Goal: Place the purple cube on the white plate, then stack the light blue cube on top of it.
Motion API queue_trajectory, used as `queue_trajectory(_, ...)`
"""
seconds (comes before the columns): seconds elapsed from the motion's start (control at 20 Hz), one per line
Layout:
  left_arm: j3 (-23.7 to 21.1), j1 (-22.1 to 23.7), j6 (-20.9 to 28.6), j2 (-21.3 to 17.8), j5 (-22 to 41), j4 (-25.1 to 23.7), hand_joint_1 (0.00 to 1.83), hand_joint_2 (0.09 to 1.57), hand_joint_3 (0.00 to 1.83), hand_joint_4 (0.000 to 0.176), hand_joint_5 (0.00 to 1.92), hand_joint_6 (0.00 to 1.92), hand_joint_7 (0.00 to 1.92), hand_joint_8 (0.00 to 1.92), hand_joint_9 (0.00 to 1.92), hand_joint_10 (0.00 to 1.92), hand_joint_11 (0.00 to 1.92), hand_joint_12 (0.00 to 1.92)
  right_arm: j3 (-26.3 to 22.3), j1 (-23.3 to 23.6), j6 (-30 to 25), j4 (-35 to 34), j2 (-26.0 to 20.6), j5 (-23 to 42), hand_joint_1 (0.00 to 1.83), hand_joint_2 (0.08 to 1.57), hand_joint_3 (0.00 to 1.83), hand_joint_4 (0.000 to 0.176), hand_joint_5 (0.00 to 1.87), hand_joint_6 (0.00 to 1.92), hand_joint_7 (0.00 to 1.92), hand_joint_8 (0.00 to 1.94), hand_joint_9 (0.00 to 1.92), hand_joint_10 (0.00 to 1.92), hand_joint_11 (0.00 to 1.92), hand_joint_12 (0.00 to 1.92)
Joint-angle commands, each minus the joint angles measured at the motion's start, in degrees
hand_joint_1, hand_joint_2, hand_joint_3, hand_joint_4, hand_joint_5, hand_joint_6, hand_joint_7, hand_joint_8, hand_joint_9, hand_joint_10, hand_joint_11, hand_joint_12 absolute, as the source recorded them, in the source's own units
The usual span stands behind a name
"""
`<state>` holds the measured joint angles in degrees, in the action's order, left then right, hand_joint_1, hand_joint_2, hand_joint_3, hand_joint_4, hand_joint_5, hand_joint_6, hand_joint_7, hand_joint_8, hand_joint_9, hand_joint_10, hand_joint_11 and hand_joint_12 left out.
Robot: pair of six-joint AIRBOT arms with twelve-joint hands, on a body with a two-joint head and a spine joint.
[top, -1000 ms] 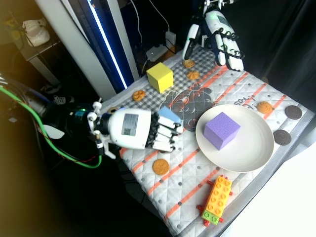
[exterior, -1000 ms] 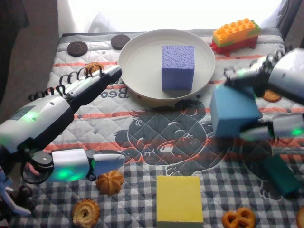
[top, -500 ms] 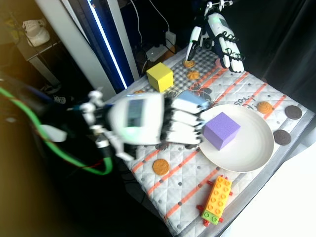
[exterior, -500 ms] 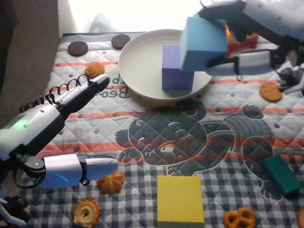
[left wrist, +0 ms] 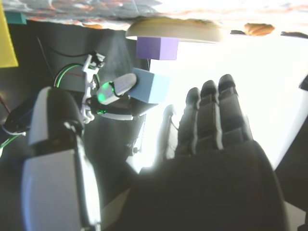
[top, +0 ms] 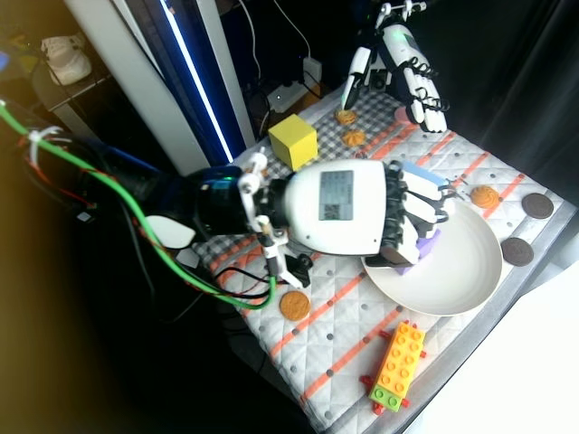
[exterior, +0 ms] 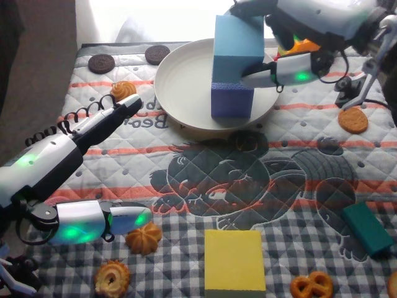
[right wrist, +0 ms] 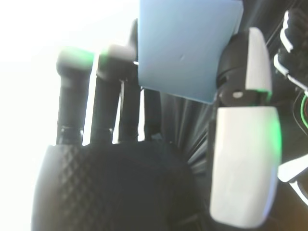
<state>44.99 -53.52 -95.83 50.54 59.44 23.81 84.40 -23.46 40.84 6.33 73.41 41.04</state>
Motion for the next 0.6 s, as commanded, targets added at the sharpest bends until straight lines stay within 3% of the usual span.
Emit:
queue_trajectory(0.0,0.2,0.2,0.7,0.0,6.3,-1.6,0.84,0.92,0.00,0.176,0.03,0.01,0.05,0.01,0.04,0.01,0.00,0.00,0.6,0.9,0.1,-1.3,0.0,5.5,1.15,1.11,0.00,0.000,0.98,0.99,1.15,1.23,1.23,1.56,1.19,1.86)
queue_trajectory(0.05,0.2,0.2,0.7,0.0,6.3,-1.7,0.86,0.92,0.00,0.176,0.04,0.01,0.06,0.01,0.04,0.01,0.00,0.00,0.8,0.9,0.1,-1.3,0.3,5.2,1.15,1.11,0.00,0.000,0.98,1.00,1.14,1.33,1.22,1.65,1.19,1.91)
queue_trajectory(0.1,0.2,0.2,0.8,0.0,6.4,-1.7,0.86,0.92,0.00,0.176,0.03,0.00,0.04,0.00,0.02,0.00,0.00,0.00,1.0,0.9,0.1,-1.4,0.4,4.9,1.14,1.12,0.00,0.000,0.96,1.03,1.20,1.37,1.34,1.65,1.31,1.91)
queue_trajectory(0.25,0.2,0.2,0.8,0.0,6.4,-1.8,0.80,0.93,0.00,0.175,0.04,0.01,0.06,0.01,0.05,0.01,0.00,0.00,1.1,0.9,0.1,-1.4,0.5,4.6,1.11,1.13,0.00,0.000,0.95,1.05,1.20,1.34,1.35,1.65,1.31,1.92)
queue_trajectory(0.3,0.2,0.2,0.9,0.0,6.5,-1.8,0.71,0.94,0.01,0.168,0.03,0.00,0.05,0.00,0.05,0.01,0.00,0.00,1.3,0.9,0.1,-1.5,0.6,4.3,1.07,1.15,0.00,0.000,0.91,1.09,0.86,1.34,0.94,1.67,0.96,1.91)
queue_trajectory(0.35,0.2,0.2,1.2,0.0,6.5,-1.8,0.71,0.94,0.01,0.168,0.03,0.00,0.05,0.00,0.05,0.01,0.00,0.00,1.6,0.9,0.1,-1.5,0.8,3.8,1.07,1.15,0.00,0.000,0.91,1.09,0.86,1.34,0.94,1.67,0.96,1.91)
queue_trajectory(0.4,0.3,0.2,1.6,0.1,6.6,-1.8,0.67,0.95,0.01,0.170,0.04,0.01,0.06,0.00,0.07,0.01,0.04,0.02,1.9,0.9,0.1,-1.5,1.0,3.1,0.92,1.08,0.00,0.010,0.72,0.52,0.73,0.67,0.70,0.91,0.54,1.44)
queue_trajectory(0.45,0.3,0.1,1.8,0.1,6.6,-1.8,0.77,0.93,0.00,0.175,0.08,0.02,0.08,0.01,0.07,0.01,0.01,0.01,1.9,0.9,0.1,-1.5,1.1,2.9,0.87,1.04,0.00,0.009,0.72,0.19,0.77,0.37,0.70,0.64,0.47,1.33)
queue_trajectory(0.5,0.3,0.1,1.8,0.1,6.6,-1.8,0.86,0.94,0.00,0.176,0.07,0.01,0.07,0.00,0.04,0.00,0.00,0.00,2.0,0.9,0.1,-1.5,1.1,2.9,0.82,1.01,0.00,0.039,0.64,0.04,0.70,0.14,0.64,0.40,0.39,1.20)
queue_trajectory(0.55,0.4,0.1,2.1,0.2,6.6,-1.9,0.88,0.93,0.00,0.176,0.09,0.02,0.09,0.01,0.06,0.01,0.00,0.00,2.1,0.9,0.1,-1.5,1.2,2.6,0.79,0.99,0.00,0.059,0.55,0.01,0.66,0.04,0.61,0.24,0.31,1.17)
